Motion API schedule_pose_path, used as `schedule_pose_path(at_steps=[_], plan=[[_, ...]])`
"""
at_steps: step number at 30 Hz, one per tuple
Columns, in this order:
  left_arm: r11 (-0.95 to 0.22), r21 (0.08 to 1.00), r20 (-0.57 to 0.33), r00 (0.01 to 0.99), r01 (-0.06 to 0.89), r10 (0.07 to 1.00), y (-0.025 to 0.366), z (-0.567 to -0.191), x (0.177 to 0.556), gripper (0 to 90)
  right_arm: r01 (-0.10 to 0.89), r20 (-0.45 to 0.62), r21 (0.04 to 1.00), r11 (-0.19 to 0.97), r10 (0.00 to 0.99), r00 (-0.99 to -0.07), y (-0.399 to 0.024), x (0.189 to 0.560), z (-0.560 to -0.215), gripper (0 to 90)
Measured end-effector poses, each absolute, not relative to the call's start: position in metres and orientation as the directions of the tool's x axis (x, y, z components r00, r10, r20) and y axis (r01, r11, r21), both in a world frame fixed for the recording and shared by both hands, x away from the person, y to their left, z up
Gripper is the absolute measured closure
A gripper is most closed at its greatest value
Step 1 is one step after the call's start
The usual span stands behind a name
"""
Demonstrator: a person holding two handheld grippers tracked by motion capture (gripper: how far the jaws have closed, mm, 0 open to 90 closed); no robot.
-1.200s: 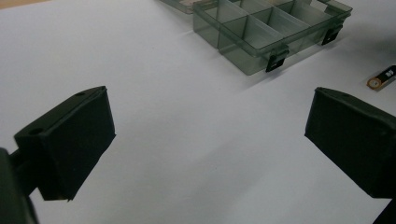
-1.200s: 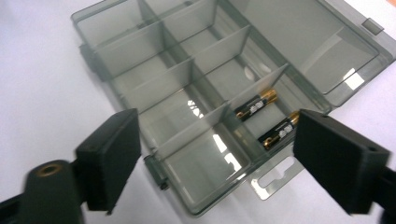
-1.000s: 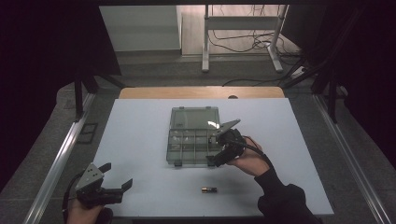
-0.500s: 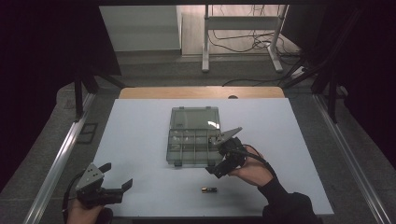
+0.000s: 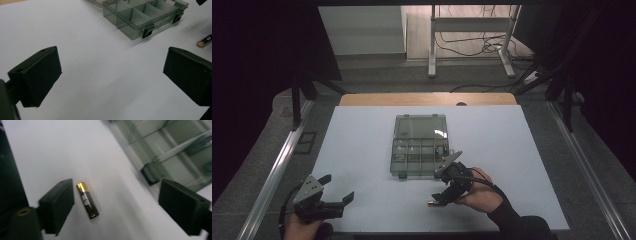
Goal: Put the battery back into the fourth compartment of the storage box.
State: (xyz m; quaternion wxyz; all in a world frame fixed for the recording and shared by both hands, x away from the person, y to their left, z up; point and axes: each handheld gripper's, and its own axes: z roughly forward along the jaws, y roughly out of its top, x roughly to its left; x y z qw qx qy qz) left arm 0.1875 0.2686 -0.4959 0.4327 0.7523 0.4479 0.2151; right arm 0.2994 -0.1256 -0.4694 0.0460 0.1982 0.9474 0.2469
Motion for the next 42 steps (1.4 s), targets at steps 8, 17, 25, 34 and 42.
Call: schedule_pose_path(at_steps=[8, 17, 25, 34, 42], plan=[[-0.226, 0.844, -0.063, 0.507, 0.487, 0.859, 0.269, -0.496, 0.187, 1.9, 0.304, 0.023, 0.44, 0.845, 0.328, -0.944, -0.118, 0.292, -0.481, 38.5], [-0.228, 0.843, -0.061, 0.508, 0.487, 0.859, 0.268, -0.496, 0.187, 1.9, 0.242, 0.015, 0.387, 0.89, 0.256, -0.966, -0.109, 0.282, -0.495, 60.8], [-0.229, 0.843, -0.061, 0.508, 0.488, 0.859, 0.268, -0.496, 0.187, 1.9, 0.214, 0.009, 0.35, 0.912, 0.226, -0.974, -0.108, 0.28, -0.503, 76.3], [-0.229, 0.843, -0.061, 0.509, 0.487, 0.858, 0.268, -0.496, 0.187, 1.9, 0.22, -0.014, 0.378, 0.899, 0.243, -0.97, -0.11, 0.282, -0.497, 76.6], [-0.231, 0.842, -0.06, 0.509, 0.487, 0.859, 0.268, -0.496, 0.188, 1.9, 0.247, -0.013, 0.417, 0.875, 0.277, -0.961, -0.115, 0.288, -0.488, 76.6]])
